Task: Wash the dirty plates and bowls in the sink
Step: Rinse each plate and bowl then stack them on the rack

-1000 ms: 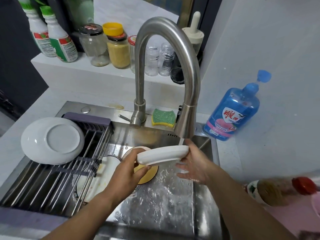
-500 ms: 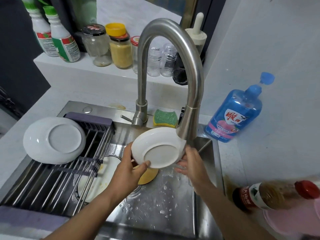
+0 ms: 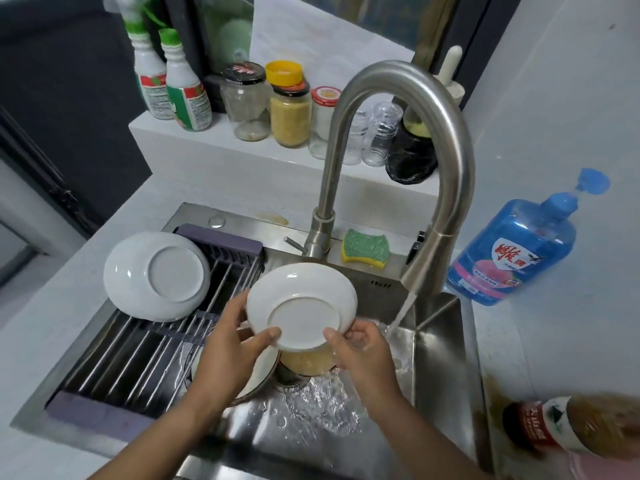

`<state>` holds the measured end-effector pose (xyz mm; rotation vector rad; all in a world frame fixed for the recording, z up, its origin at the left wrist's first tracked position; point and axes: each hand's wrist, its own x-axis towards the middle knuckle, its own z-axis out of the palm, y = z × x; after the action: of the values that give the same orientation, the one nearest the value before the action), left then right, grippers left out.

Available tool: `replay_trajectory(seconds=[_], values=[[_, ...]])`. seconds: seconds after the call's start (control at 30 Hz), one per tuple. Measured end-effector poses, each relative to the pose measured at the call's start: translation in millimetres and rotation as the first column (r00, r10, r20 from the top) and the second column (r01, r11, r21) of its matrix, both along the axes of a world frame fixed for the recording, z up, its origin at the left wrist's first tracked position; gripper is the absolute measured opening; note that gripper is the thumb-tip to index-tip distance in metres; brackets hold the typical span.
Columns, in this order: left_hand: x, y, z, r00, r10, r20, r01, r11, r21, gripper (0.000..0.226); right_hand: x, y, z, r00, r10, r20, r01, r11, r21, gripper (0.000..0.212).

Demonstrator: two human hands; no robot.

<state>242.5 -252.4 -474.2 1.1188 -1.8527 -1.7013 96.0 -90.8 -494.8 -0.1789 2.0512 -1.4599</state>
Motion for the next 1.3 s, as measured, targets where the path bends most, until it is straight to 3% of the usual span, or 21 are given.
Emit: replay_trajectory(seconds=[0.17,0.33,0.53,0.67,0.83,1.0,1.3], values=[[23.3,-20.7,16.2,0.984,0.17,-0.057,-0.176,0.979,-0.1,0.059,2.4,-60.8,21.1,0.997,0.081,-0.02,-0.083,0.993,-0.084,0.055],[39.2,-40.3,20.5,0.937,0.324,-0.133,-0.33,0.943,-0.031,0.059,0.2,-117.3,37.3,0.971,0.237,-0.024,-0.238,0.969,-0.064,0.061],[54.1,-64.3,7.3,0.867,0.478,-0.144,-0.493,0.865,-0.093,0.047,7.9,-193.7,52.1,0.909,0.417,-0.009,-0.417,0.909,-0.009,0.043],[45.3,-71.0,-6.5,0.745,0.65,-0.149,-0.651,0.758,0.051,0.044,11.8,-241.3,45.0,0.867,0.498,-0.018,-0.495,0.864,0.091,0.043],[29.8,-79.6,-29.3,0.548,0.832,-0.084,-0.781,0.545,0.305,0.044,15.1,-282.6,33.7,0.798,0.602,-0.006,-0.591,0.786,0.18,0.047],[20.4,-87.9,-45.2,0.482,0.875,0.031,-0.827,0.444,0.344,0.038,12.0,-306.1,25.2,0.688,0.722,-0.078,-0.669,0.671,0.319,0.034],[-4.0,-94.7,-50.8,0.339,0.934,0.112,-0.841,0.247,0.482,0.043,9.9,-324.1,7.7,0.538,0.83,-0.146,-0.674,0.527,0.517,0.055]])
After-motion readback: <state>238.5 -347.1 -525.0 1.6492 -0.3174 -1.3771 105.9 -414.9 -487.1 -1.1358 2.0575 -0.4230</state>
